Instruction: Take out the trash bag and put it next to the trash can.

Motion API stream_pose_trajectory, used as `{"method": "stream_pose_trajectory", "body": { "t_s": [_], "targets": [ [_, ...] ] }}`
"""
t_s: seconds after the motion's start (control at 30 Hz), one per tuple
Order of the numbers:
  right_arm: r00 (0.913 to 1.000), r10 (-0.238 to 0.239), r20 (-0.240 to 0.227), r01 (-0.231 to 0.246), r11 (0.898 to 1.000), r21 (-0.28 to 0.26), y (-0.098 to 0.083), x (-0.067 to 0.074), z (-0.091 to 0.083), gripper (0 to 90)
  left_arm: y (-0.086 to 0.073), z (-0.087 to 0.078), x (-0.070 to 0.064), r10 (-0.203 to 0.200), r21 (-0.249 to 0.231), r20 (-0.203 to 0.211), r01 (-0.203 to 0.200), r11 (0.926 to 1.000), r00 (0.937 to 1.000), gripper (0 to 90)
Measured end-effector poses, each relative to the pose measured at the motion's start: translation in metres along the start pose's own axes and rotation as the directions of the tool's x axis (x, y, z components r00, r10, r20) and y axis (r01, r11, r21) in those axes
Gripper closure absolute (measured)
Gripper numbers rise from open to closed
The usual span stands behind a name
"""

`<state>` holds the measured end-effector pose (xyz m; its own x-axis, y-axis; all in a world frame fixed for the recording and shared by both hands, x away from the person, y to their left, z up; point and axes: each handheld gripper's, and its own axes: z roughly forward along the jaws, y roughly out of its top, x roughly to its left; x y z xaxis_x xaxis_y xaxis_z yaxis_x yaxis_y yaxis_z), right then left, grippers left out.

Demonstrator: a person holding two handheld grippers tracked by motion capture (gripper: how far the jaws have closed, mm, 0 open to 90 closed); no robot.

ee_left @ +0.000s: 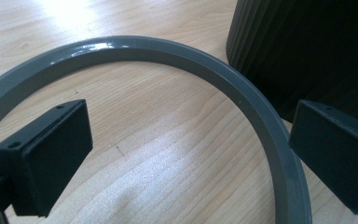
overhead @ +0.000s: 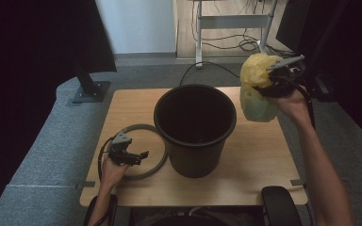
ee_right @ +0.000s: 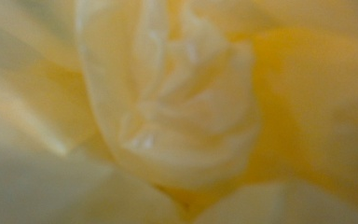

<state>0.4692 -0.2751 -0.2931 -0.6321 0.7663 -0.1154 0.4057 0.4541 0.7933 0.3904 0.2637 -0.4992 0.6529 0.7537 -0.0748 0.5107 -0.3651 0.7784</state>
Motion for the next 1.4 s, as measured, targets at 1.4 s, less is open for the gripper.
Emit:
{"method": "stream_pose_trajectory", "body": {
  "t_s": [1.4],
  "targets": [
    [0.9789, 0.201, -0.035, -0.192, 0.966, 0.172, -0.165, 0.017, 0.129, 68.2, -0.011, 0.008, -0.004, 0.015, 0.065, 0.012, -0.015, 0.9978, 0.9998, 0.0]
  ]
}}
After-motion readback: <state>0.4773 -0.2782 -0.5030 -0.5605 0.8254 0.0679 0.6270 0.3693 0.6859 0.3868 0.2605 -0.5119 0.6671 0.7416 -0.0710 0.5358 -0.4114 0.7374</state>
